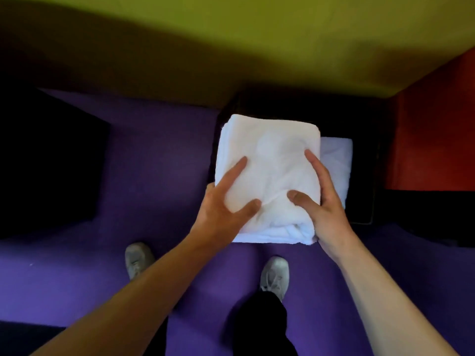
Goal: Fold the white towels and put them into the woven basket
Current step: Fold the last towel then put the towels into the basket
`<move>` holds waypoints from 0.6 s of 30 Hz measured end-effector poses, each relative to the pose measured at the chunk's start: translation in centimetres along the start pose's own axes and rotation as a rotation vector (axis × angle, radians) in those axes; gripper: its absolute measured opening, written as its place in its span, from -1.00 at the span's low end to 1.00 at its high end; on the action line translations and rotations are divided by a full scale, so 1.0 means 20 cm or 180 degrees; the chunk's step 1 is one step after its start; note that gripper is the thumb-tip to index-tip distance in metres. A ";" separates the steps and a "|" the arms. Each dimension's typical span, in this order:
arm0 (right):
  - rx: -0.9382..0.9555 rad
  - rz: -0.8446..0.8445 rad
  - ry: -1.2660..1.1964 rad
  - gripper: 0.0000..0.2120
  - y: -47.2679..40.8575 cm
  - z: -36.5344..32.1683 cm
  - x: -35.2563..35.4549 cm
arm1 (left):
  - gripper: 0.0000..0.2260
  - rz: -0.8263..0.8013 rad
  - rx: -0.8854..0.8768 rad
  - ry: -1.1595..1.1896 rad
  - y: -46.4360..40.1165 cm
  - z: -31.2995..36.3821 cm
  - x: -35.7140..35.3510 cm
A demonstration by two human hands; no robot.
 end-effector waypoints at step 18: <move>0.0124 0.0143 0.0036 -0.35 -0.92 0.83 0.23 | -0.29 0.0266 0.0154 -0.0654 -0.86 -0.63 -0.51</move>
Point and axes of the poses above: each hand's wrist, its own y-axis away from the middle knuckle, its own x-axis out of the back of the hand, z = x × y, the point moved 5 cm from there along -y, towards the middle knuckle, and after that the axes turned 2 degrees about y, right-handed, at the moved point
